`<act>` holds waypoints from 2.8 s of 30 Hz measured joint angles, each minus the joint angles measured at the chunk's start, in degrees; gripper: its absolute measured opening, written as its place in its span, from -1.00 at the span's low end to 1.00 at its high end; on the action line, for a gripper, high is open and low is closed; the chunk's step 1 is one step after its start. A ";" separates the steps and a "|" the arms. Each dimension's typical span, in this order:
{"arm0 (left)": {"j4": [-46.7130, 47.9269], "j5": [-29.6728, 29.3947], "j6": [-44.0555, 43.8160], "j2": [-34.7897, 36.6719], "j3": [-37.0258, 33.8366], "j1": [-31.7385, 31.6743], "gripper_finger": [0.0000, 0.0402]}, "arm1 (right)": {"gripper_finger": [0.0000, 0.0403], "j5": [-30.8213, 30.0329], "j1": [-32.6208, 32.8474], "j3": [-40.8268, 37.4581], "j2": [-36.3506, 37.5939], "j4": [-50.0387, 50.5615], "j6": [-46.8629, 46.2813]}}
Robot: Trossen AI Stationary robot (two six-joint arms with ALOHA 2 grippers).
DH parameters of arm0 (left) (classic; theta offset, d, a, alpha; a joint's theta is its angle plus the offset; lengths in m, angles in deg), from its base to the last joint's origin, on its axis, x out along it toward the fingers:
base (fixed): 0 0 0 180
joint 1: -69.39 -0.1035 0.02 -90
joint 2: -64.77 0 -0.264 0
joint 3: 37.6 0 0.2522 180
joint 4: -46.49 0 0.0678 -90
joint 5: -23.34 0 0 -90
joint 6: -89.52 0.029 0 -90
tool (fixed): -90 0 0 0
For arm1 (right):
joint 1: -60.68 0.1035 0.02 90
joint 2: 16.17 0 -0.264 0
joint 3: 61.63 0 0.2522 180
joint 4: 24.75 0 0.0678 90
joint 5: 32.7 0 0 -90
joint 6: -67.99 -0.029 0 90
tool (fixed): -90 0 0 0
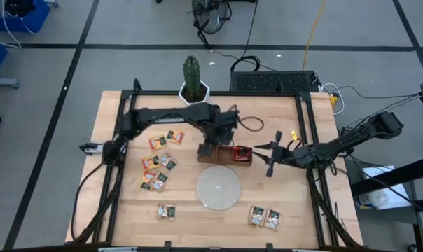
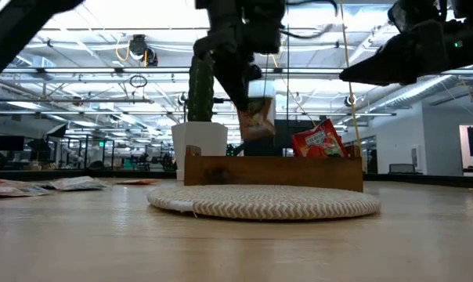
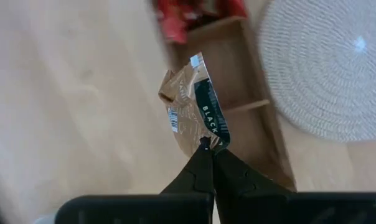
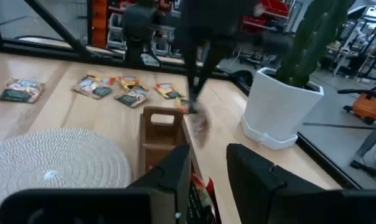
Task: Pick & Place Tea
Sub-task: Put the brown tea bag into the middle section of the wooden organizer
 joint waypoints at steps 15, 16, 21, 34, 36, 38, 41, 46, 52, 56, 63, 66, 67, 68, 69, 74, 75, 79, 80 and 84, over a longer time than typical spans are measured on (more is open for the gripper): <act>-4.42 5.42 3.58 -4.08 1.18 0.48 -1.00 | -0.55 0.16 0.00 -1.53 1.15 0.15 0.58; -5.11 5.45 3.36 -4.05 0.86 0.39 -1.00 | -0.55 0.20 0.00 -1.53 1.14 0.15 0.49; -5.18 5.54 2.22 -4.08 -0.38 0.46 -1.00 | -0.55 0.25 0.00 -1.53 1.13 0.15 0.25; -9.78 5.53 1.61 -4.08 -4.66 -0.71 -1.00 | -0.55 0.26 0.00 -1.53 1.13 0.15 0.34; -9.85 5.53 1.62 -4.08 -4.90 -0.81 -1.00 | -0.55 0.26 0.00 -1.53 1.13 0.15 0.21; -10.04 5.53 1.56 -4.08 -5.16 -0.75 -1.00 | -0.55 0.26 0.00 -1.53 1.13 0.15 0.21; -10.21 5.53 1.26 -4.08 -5.33 -0.70 -1.00 | -0.55 0.27 0.00 -1.53 1.13 0.17 0.21; -11.53 5.53 0.57 -4.47 -5.35 -0.82 -1.00 | -0.55 0.27 0.00 -1.53 1.13 0.16 0.17; -11.76 5.46 -0.49 -6.37 -5.38 -1.37 -1.00 | -0.55 0.29 0.00 -1.53 1.11 0.17 0.14; -12.42 4.76 -0.62 -6.89 -5.32 -1.49 -1.00 | -0.55 0.30 0.00 -1.53 1.13 0.17 0.14; -12.49 -1.60 -1.81 -6.86 -5.32 -1.36 -0.96 | -0.55 0.30 0.02 -1.53 1.11 0.26 0.12; -12.50 -4.08 -2.28 -6.87 -5.31 -1.40 -0.94 | -0.55 0.30 0.02 -1.53 1.11 0.26 0.12; -12.52 -4.71 -2.31 -6.87 -5.31 -1.40 -0.94 | -0.55 0.30 0.02 -1.53 1.11 0.26 0.12; -12.58 -5.19 -2.32 -6.87 -5.31 -1.40 -0.93 | -0.55 0.30 0.02 -1.53 1.11 0.26 0.12; -12.60 -5.50 -2.34 -6.87 -5.33 -1.40 -0.93 | -0.55 0.30 0.02 -1.53 1.11 0.26 0.10; -12.75 -5.91 -4.25 -6.87 -5.32 -1.38 -0.92 | -0.55 0.30 0.02 -1.53 1.11 0.26 0.06; -12.81 -5.99 -4.63 -6.87 -5.32 -1.38 -0.92 | -0.55 0.30 0.02 -1.53 1.11 0.26 0.05; -13.17 -7.70 -6.43 -6.74 -5.31 -1.38 -0.88 | -0.55 0.32 0.02 -1.53 1.11 0.26 0.06; -13.29 -8.17 -6.90 -6.65 -5.31 -1.38 -0.86 | -0.55 0.32 0.02 -1.53 1.11 0.26 0.06; -14.21 -10.63 -7.61 -6.10 -5.31 -1.38 -0.73 | -0.55 0.32 0.02 -1.53 1.11 0.28 0.06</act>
